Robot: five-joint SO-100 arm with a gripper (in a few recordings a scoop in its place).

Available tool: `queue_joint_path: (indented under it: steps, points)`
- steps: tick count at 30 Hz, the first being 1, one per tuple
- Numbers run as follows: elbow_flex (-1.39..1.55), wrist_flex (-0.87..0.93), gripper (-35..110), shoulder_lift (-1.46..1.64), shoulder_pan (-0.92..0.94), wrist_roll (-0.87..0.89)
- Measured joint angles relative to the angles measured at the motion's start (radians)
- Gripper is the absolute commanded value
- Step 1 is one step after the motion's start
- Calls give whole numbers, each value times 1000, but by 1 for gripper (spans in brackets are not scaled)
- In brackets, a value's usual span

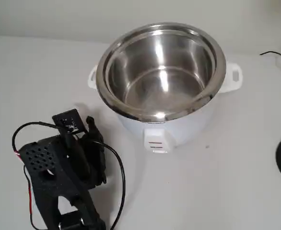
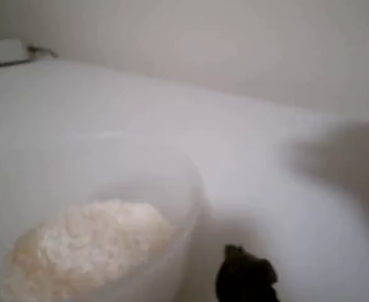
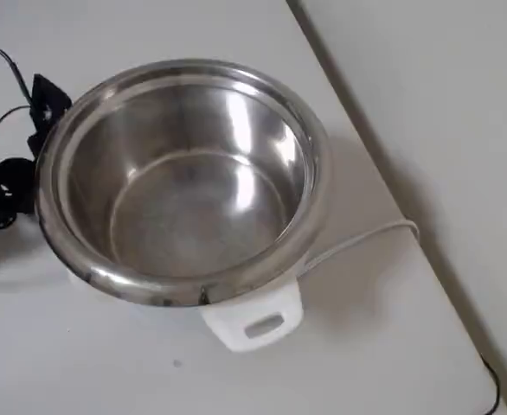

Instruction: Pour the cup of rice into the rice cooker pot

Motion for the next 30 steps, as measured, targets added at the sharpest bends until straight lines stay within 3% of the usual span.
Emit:
queue_joint_path:
  steps: [30]
  points:
    - [-396, -5, 58, -232, -25, -15]
